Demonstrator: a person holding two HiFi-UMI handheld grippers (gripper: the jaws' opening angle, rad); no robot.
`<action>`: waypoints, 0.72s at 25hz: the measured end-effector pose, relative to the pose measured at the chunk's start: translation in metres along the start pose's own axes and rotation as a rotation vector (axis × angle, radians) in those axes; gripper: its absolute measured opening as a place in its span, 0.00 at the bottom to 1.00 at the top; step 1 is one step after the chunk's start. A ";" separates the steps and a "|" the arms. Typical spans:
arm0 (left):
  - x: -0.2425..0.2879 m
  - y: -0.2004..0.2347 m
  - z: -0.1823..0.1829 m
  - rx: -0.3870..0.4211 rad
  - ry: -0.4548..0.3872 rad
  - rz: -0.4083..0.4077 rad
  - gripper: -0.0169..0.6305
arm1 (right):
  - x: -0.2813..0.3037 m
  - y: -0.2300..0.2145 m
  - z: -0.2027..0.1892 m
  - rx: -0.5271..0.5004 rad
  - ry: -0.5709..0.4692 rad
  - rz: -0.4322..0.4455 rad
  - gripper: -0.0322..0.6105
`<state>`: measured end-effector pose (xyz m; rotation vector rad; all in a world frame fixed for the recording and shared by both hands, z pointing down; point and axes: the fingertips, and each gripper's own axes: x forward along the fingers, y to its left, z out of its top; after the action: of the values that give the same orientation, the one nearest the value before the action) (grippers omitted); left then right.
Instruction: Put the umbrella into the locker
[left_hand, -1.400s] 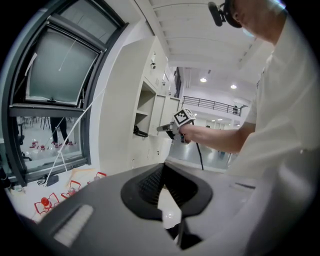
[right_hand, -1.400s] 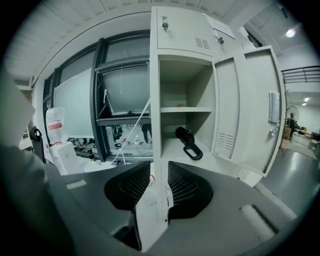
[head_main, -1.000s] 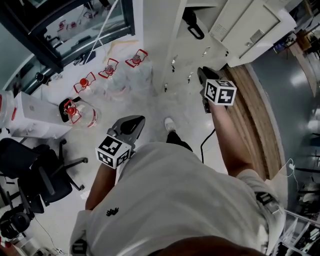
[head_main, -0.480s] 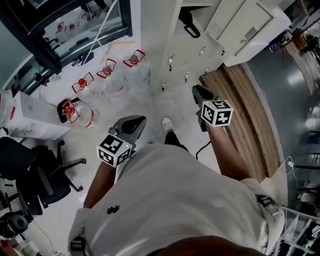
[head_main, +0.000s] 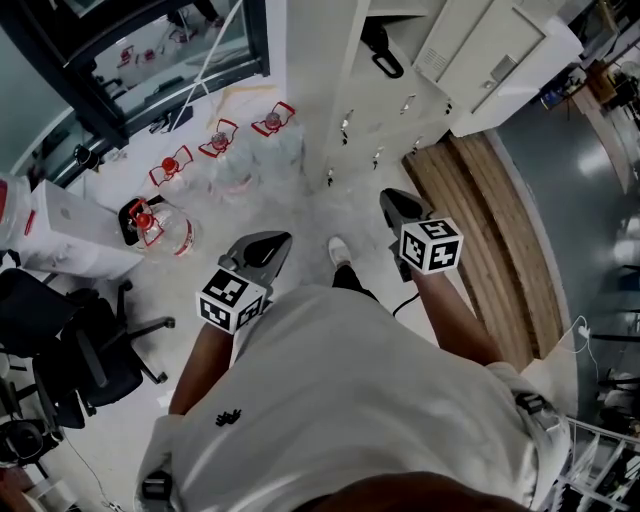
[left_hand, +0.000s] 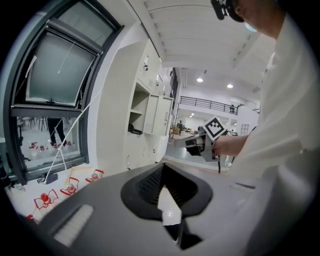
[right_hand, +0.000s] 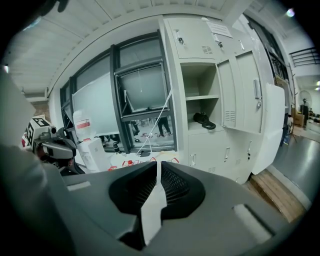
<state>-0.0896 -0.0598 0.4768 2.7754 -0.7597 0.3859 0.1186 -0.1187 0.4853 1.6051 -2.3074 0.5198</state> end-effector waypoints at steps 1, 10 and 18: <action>-0.001 0.001 -0.001 -0.002 0.001 0.001 0.11 | 0.000 0.002 -0.001 0.001 -0.002 0.002 0.10; 0.002 0.002 -0.003 -0.011 0.007 -0.003 0.11 | -0.007 0.011 -0.001 -0.002 -0.009 0.013 0.08; 0.002 0.002 -0.003 -0.018 0.007 -0.003 0.11 | -0.007 0.015 0.001 -0.035 -0.015 0.021 0.07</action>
<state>-0.0895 -0.0616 0.4804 2.7568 -0.7543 0.3862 0.1065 -0.1082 0.4796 1.5757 -2.3335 0.4712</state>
